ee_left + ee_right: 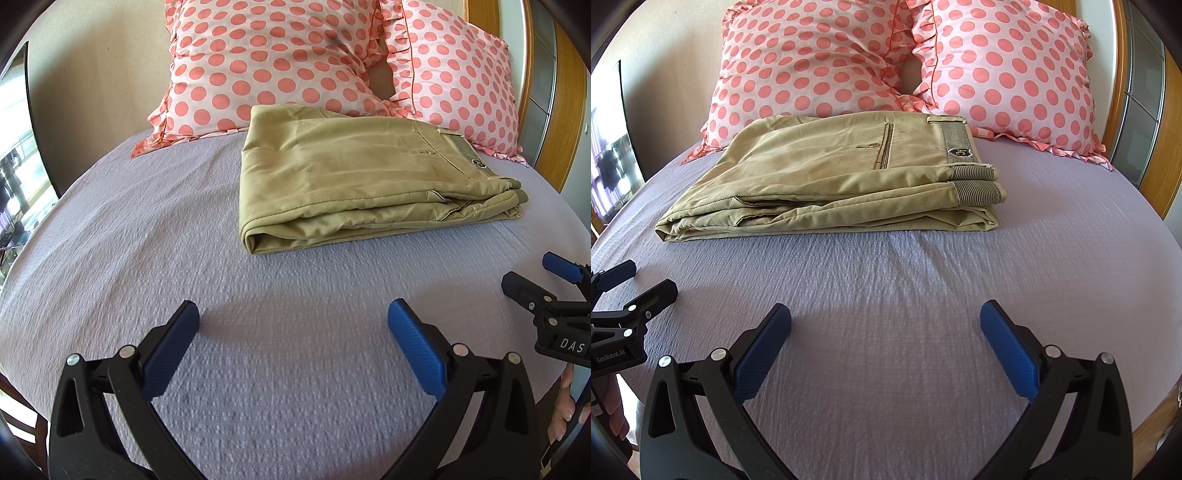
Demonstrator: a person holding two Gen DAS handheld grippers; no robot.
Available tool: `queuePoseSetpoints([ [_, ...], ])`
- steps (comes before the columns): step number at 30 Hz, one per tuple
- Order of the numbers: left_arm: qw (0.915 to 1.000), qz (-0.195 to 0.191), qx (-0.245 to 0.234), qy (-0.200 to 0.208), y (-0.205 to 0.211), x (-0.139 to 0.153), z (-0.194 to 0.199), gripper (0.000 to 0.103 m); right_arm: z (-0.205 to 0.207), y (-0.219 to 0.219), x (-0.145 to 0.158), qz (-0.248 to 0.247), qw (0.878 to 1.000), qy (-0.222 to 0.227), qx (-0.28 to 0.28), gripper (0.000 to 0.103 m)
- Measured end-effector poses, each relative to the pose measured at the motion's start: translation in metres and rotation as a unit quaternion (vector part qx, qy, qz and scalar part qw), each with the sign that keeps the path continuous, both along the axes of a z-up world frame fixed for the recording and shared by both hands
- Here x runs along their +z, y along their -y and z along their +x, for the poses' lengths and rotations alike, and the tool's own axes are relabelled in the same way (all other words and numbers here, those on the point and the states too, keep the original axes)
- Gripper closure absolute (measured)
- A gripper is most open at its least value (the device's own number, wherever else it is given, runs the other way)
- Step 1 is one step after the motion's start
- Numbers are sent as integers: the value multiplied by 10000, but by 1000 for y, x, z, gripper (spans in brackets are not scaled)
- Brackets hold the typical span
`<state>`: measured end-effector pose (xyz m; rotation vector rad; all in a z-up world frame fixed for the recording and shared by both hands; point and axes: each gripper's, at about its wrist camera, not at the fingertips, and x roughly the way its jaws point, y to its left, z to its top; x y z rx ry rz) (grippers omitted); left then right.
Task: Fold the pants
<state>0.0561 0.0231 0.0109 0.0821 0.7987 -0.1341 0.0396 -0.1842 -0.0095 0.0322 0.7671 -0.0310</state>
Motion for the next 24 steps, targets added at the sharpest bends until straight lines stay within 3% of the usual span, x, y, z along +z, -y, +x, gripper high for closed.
queuePoseSetpoints([
  [24,9999,12,-6,-139,1,0,3,2,0,0,0,2,10000,0,-4,1],
])
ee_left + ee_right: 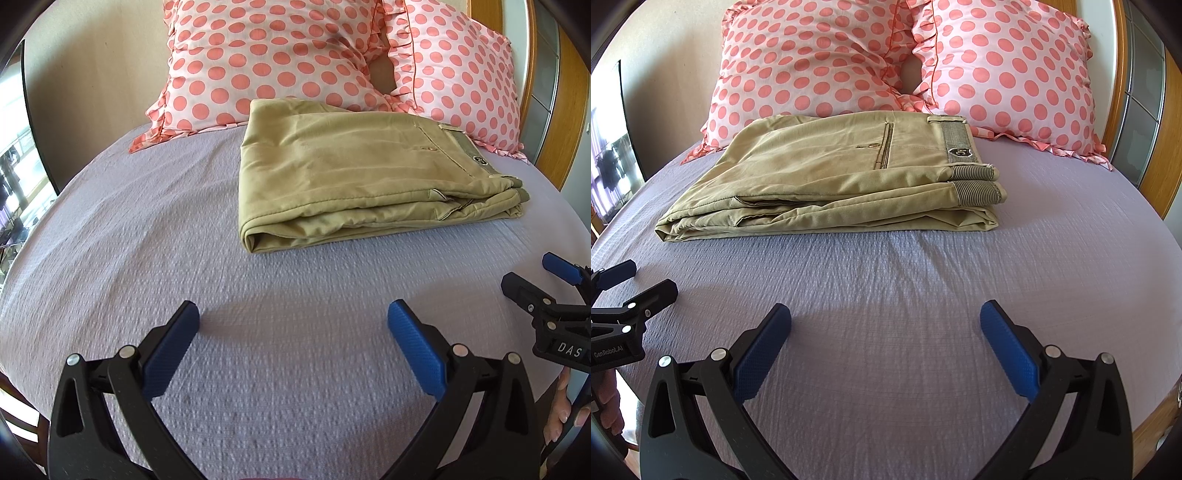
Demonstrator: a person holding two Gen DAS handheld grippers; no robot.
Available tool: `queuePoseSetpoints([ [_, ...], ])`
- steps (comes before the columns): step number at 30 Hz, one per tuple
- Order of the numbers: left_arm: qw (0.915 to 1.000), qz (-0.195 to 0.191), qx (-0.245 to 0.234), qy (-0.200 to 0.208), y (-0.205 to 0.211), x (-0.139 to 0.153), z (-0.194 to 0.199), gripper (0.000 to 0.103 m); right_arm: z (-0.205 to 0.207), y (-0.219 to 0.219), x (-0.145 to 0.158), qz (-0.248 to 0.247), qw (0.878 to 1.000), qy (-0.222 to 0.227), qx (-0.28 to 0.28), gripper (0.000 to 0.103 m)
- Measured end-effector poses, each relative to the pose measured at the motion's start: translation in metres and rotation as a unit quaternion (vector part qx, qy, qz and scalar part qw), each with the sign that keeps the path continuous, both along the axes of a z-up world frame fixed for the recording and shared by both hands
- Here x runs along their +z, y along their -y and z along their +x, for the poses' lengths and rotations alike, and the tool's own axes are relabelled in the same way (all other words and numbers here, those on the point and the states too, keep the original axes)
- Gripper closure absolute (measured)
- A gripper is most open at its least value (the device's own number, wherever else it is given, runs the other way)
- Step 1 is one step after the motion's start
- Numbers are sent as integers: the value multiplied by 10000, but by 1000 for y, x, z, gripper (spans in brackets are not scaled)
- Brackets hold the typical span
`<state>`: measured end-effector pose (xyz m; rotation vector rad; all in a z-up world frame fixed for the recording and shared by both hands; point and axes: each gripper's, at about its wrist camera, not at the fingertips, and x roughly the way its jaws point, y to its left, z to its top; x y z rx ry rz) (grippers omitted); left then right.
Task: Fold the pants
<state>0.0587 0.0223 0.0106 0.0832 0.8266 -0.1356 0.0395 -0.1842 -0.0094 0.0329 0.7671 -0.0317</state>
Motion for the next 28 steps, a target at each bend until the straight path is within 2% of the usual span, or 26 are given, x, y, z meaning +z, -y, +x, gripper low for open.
queuePoseSetpoints([
  [28,9999,-2,-49,112,-1,0,-2,2,0,1,0,0,10000,0,4,1],
])
